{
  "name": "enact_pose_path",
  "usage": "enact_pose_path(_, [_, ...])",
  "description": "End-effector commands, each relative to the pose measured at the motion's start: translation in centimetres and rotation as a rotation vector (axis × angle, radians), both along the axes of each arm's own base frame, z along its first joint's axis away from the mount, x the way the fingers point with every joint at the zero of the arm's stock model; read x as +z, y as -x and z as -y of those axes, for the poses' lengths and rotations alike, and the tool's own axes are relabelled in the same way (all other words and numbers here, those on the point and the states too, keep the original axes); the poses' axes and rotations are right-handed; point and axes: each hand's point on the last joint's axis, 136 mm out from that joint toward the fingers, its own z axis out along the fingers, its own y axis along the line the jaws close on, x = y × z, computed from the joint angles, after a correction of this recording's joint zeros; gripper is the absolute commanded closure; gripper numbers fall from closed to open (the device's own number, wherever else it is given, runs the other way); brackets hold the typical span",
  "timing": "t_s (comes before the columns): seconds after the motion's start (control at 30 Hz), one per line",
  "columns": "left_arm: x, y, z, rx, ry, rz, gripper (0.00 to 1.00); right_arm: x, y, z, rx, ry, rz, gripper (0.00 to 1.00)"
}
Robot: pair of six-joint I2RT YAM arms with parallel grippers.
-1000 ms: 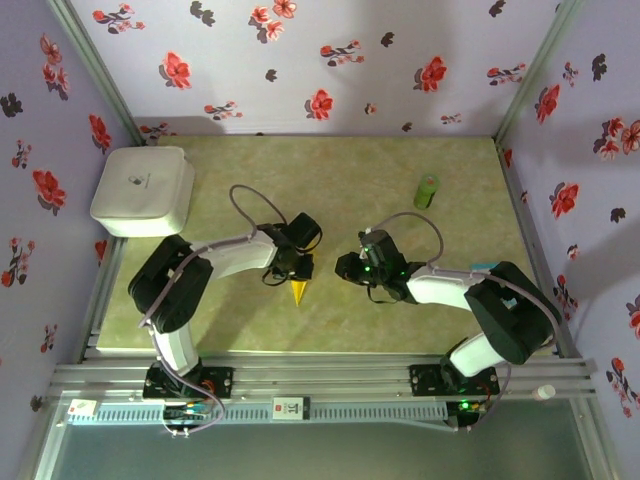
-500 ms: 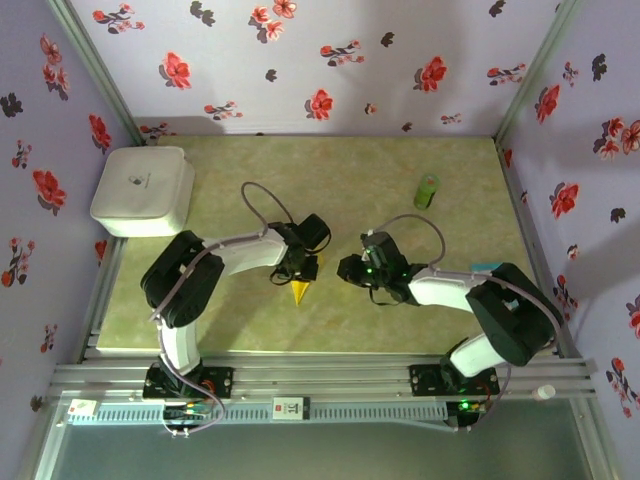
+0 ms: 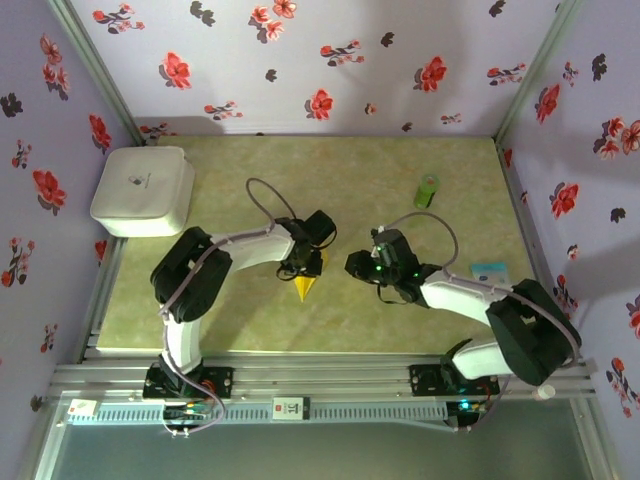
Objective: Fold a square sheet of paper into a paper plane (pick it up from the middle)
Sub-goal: Move a paper plane to the center of the table.
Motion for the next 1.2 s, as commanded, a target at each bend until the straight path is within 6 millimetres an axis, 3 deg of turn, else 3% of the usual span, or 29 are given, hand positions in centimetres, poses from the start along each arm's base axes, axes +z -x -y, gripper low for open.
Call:
enact_pose_path(0.0, [-2.3, -0.1, -1.2, 0.058, -0.104, -0.017, 0.76, -0.1, 0.1, 1.4, -0.011, 0.041, 0.013, 0.82])
enact_pose_path(0.2, [-2.6, -1.4, -0.2, 0.116, -0.108, -0.009, 0.67, 1.0, 0.0, 3.0, -0.026, 0.064, 0.038, 0.80])
enact_pose_path(0.5, [-1.4, -2.5, 0.3, 0.165, -0.115, 0.014, 0.66, 1.9, 0.1, 4.8, -0.030, 0.094, 0.063, 0.79])
enact_pose_path(0.9, [4.0, -3.8, 0.9, 0.191, -0.042, 0.114, 0.65, 4.1, 0.4, 6.0, -0.045, 0.117, 0.118, 0.77])
enact_pose_path(1.17, [8.0, -3.8, 0.9, 0.177, 0.046, 0.189, 0.62, 6.8, 0.4, 10.0, -0.135, 0.274, 0.204, 0.70])
